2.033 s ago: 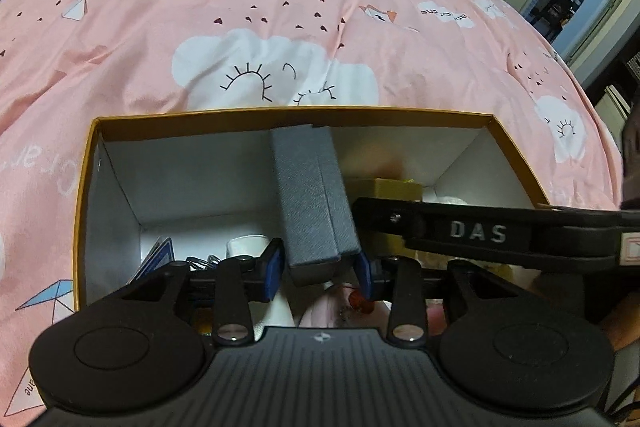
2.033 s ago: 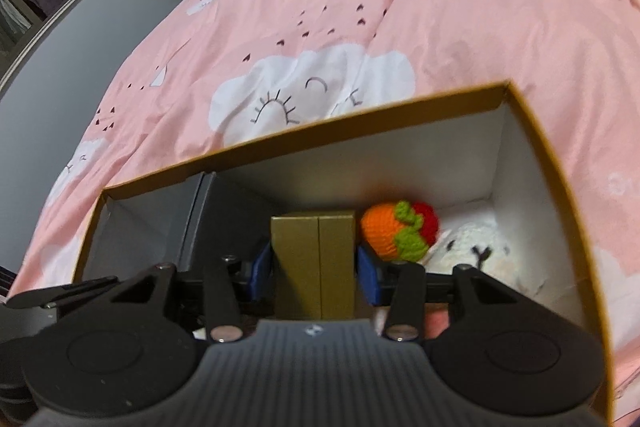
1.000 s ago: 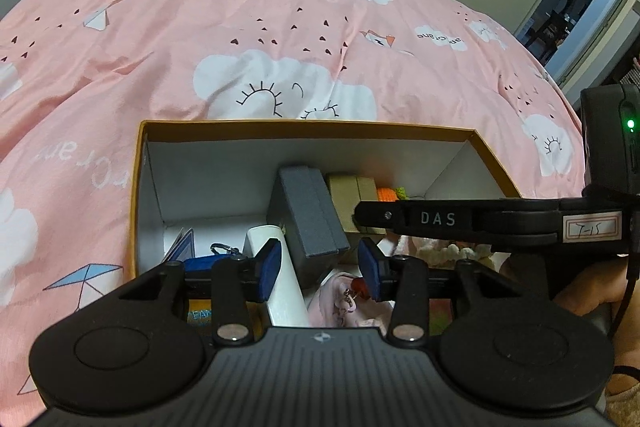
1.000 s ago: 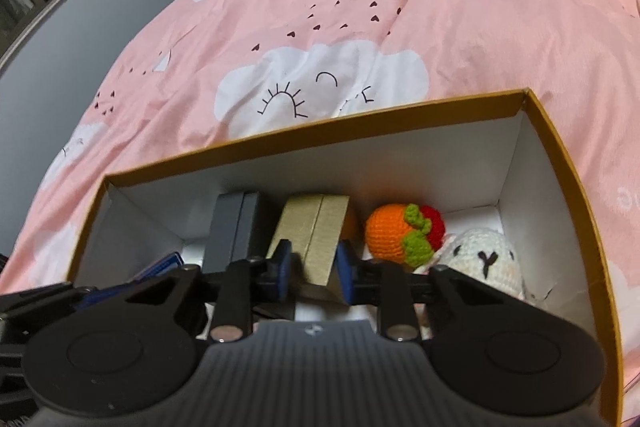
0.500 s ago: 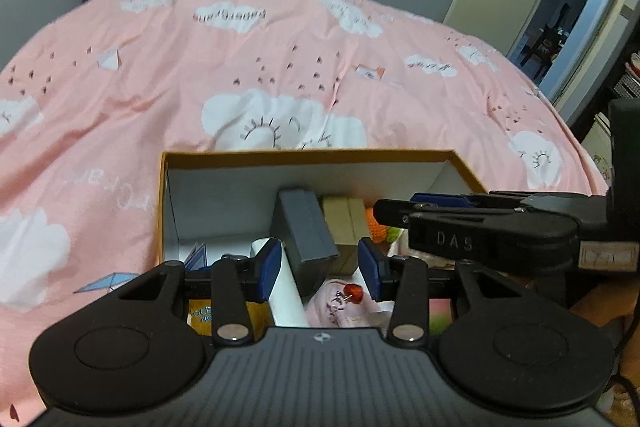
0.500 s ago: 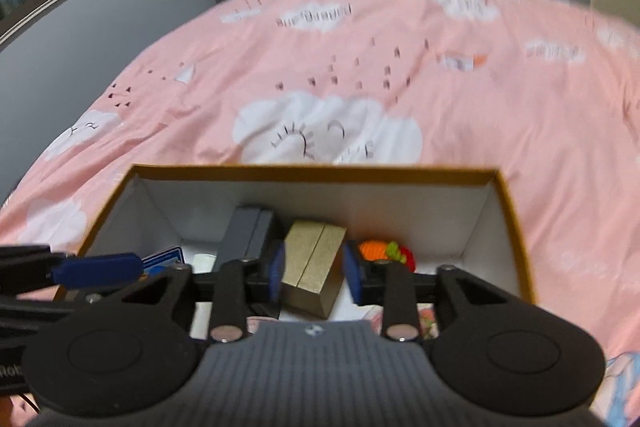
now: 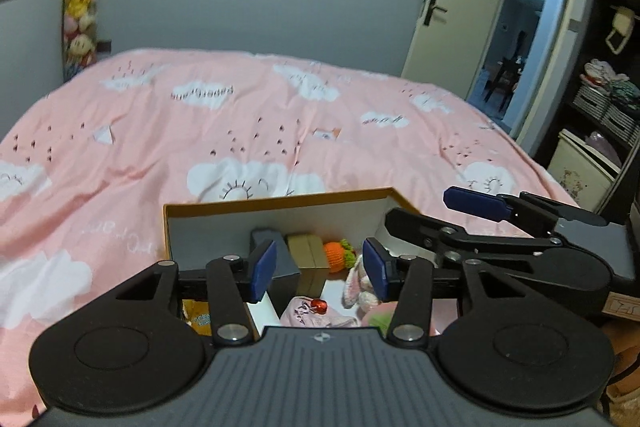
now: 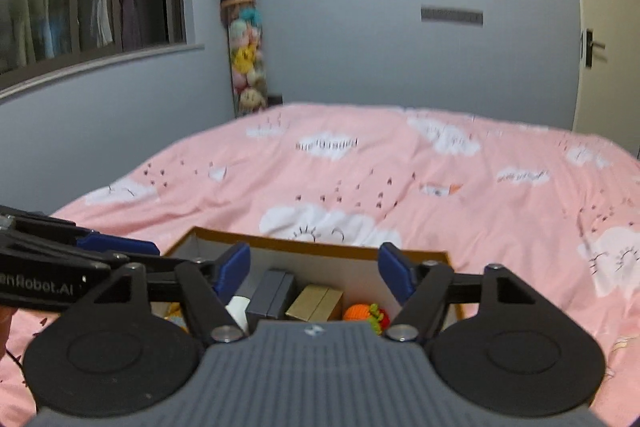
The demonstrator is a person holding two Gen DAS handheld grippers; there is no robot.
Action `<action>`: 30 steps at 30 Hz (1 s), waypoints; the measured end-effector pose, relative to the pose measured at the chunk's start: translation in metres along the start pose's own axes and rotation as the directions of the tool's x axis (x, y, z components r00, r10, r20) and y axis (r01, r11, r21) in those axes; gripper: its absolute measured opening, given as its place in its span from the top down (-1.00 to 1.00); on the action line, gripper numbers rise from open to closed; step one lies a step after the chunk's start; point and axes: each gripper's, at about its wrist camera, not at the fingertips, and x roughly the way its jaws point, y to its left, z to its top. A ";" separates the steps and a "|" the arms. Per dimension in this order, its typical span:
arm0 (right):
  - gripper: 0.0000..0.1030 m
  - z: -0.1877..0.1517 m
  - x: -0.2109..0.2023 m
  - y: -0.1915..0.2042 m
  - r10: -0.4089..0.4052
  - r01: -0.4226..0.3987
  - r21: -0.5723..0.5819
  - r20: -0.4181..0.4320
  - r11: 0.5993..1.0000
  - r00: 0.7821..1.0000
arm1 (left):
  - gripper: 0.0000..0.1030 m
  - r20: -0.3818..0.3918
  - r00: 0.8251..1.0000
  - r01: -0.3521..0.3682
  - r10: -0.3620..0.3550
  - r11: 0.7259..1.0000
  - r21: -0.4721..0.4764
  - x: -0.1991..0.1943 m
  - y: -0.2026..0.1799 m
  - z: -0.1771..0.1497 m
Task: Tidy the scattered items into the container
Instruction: 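Withdraw both tools up out of the orange box, then move the right tool to the round silver compact mirror beside the lotion tube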
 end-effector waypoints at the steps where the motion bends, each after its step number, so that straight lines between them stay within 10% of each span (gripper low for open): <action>1: -0.42 -0.002 -0.007 0.001 0.004 -0.004 -0.007 0.013 1.000 1.000 | -0.15 0.013 1.000 0.005 -0.005 1.000 0.010 -0.005 -0.001 -0.003; 8: -0.54 -0.039 -0.057 0.001 -0.043 0.048 -0.056 0.097 0.997 0.994 | -0.18 0.054 0.998 0.029 -0.032 0.998 0.056 -0.032 -0.002 -0.034; 19: -0.21 -0.117 -0.061 0.006 -0.120 0.099 -0.164 -0.123 0.981 0.985 | -0.18 -0.093 0.996 -0.005 0.012 0.998 0.068 -0.030 0.007 -0.092; 30: 0.17 -0.164 -0.023 0.019 -0.217 0.086 -0.395 -0.299 0.914 0.929 | -0.18 -0.189 0.982 -0.003 0.009 0.999 0.034 -0.017 0.015 -0.122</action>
